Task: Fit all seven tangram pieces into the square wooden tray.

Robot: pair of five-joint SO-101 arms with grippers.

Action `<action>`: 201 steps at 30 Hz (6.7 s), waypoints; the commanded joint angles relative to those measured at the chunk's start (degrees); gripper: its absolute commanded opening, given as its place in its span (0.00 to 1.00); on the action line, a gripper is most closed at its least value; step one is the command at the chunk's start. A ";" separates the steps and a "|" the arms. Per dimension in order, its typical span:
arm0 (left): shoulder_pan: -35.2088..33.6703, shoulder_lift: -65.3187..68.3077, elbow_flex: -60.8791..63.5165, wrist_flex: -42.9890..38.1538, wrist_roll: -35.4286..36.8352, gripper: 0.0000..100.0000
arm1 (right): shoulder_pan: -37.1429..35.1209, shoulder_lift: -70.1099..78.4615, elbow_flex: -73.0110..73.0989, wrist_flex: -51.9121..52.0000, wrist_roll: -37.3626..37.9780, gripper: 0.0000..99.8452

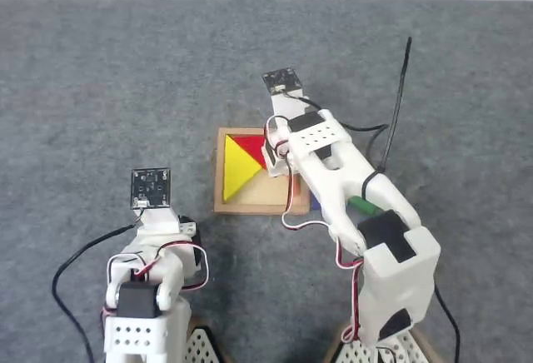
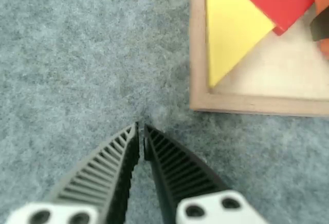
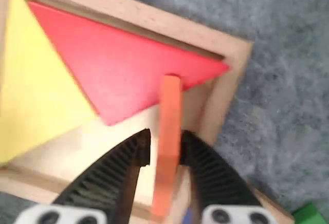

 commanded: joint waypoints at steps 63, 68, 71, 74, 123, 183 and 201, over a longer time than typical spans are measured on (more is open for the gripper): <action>-0.35 -1.14 -0.75 0.09 -0.62 0.01 | 1.89 -4.26 -1.85 -13.23 9.58 0.01; -0.35 -1.14 -0.75 0.09 -0.62 0.01 | 2.07 -16.31 2.99 -7.69 9.58 0.01; -0.35 -1.14 -0.75 0.09 -0.62 0.01 | 0.57 -25.63 12.48 -9.89 12.40 0.01; -0.35 -1.14 -0.75 0.09 -0.62 0.01 | -1.54 -30.73 23.38 -16.22 14.42 0.01; -0.35 -1.14 -0.75 0.09 -0.62 0.01 | 6.73 -28.62 22.77 -13.41 17.41 0.02; -0.35 -1.14 -0.75 0.09 -0.62 0.01 | 14.99 -12.70 16.26 -4.70 29.01 0.22; -0.35 -1.14 -0.75 0.09 -0.62 0.01 | 16.04 -7.25 12.22 -4.62 28.57 0.04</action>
